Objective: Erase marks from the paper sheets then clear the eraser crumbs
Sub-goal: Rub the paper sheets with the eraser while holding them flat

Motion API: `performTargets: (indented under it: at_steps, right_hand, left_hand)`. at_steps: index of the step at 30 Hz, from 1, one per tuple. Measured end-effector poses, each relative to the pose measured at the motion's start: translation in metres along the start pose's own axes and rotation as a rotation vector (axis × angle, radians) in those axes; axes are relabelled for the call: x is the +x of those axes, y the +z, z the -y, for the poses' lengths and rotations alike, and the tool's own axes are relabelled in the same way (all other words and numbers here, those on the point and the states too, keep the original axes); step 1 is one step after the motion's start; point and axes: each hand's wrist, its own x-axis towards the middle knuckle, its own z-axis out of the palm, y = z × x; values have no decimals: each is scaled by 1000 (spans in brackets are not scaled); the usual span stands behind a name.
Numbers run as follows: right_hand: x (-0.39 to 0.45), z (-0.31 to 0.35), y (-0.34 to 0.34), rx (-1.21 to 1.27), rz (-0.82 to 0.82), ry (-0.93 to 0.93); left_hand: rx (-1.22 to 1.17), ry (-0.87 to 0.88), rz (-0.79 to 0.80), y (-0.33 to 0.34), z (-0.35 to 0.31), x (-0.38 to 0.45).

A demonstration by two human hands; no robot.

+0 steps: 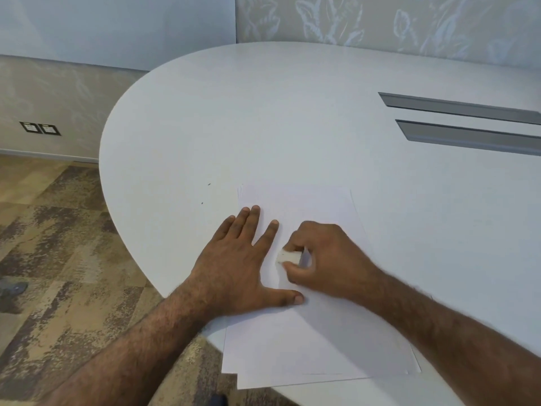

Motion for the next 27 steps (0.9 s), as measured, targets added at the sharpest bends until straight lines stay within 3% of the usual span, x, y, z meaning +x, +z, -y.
performTargets:
  at_steps: [3,8,11,15,19,23,27]
  right_hand:
    - [11,-15,-11,-33,-160,149]
    - [0,-7,-1,-4,-43,52]
    - [9,-19,-10,-29,-178,201]
    - [-1,-7,1,-5,-98,72]
    - [3,-14,-6,-43,-215,183]
    - [-12,0,9,34,-86,60]
    - [9,-29,-15,-126,-255,310]
  left_hand:
    - [-14,9,0,0,1,2]
    - [2,8,22,0,0,1]
    - [-2,9,33,-1,1,2]
    - [10,5,40,-4,1,2]
    - [18,17,54,-4,1,3]
    - [19,16,47,-2,2,0]
    - [13,18,43,-2,1,1]
